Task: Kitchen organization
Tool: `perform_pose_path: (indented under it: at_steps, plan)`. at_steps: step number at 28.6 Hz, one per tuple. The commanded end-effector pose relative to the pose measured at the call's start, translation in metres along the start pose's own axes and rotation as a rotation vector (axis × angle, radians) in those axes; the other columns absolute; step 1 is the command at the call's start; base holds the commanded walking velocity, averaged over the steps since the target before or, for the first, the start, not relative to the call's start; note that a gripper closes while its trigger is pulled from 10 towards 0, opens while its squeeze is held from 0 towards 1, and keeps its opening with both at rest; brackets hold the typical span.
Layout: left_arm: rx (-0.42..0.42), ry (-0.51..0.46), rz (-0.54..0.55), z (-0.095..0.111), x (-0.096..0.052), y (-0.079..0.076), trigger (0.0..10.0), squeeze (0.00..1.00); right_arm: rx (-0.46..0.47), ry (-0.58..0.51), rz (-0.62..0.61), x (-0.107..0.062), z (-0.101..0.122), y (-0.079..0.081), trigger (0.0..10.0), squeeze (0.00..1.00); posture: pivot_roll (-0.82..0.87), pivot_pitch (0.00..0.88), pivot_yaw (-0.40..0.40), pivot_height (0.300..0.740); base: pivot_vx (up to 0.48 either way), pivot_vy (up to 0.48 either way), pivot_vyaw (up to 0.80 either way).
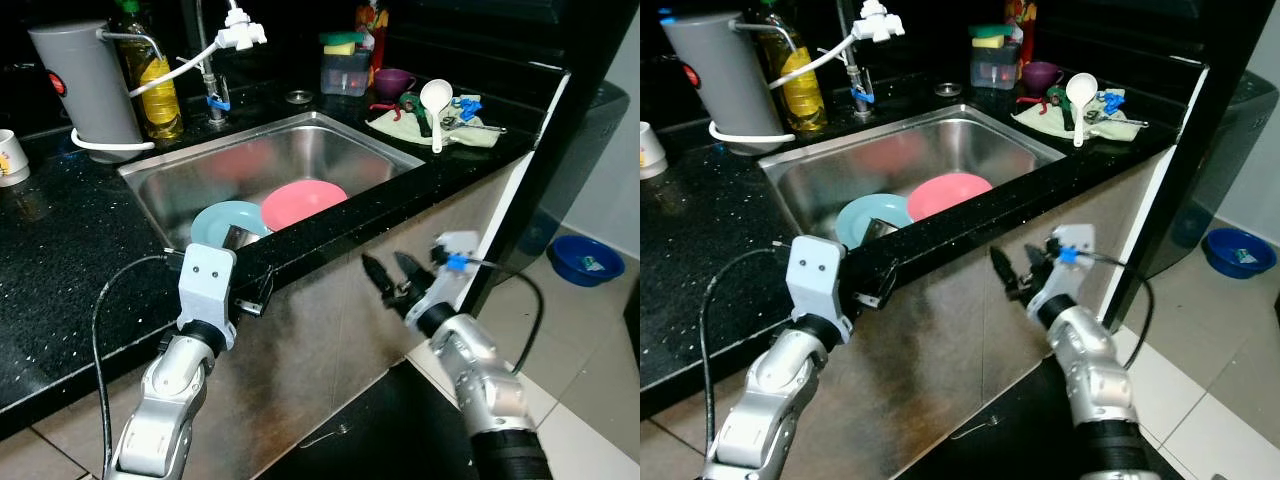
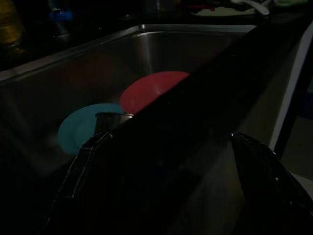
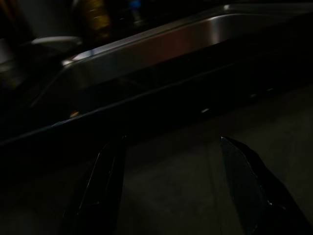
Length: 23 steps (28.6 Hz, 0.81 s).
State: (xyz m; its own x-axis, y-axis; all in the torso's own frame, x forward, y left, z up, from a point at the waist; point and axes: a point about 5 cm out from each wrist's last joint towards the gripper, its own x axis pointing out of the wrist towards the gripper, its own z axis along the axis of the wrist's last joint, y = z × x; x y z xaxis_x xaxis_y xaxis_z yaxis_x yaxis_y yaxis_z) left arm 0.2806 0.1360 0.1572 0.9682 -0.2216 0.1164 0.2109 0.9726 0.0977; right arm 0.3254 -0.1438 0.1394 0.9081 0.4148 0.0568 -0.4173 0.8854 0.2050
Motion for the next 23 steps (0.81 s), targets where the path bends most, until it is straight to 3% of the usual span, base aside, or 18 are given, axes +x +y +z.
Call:
perform_pose_path:
  at_steps: [1,10,18,23]
  plan:
    - [0.005,0.041,-0.001,-0.009,-0.002,-0.002,10.0,0.0,-0.004,0.006,-0.002,-0.001,-0.001,-0.002,10.0,0.0,-0.01,0.0,0.01,0.74,-0.289,0.0,0.0]
    - [0.011,0.088,-0.062,-0.025,-0.003,-0.016,10.0,0.0,0.013,0.015,0.007,-0.002,-0.003,-0.001,10.0,0.0,-0.02,0.0,0.012,0.74,-0.29,0.0,0.0]
    - [0.003,0.096,-0.076,-0.027,-0.004,-0.02,10.0,0.0,0.009,0.019,0.003,-0.003,-0.004,0.0,10.0,0.0,-0.02,0.0,0.015,0.74,-0.291,0.0,0.0]
    - [-0.029,0.125,-0.121,-0.032,-0.006,-0.024,10.0,0.0,-0.025,0.013,0.059,-0.004,-0.003,0.005,10.0,0.0,-0.01,0.0,0.014,0.74,0.0,0.0,0.19]
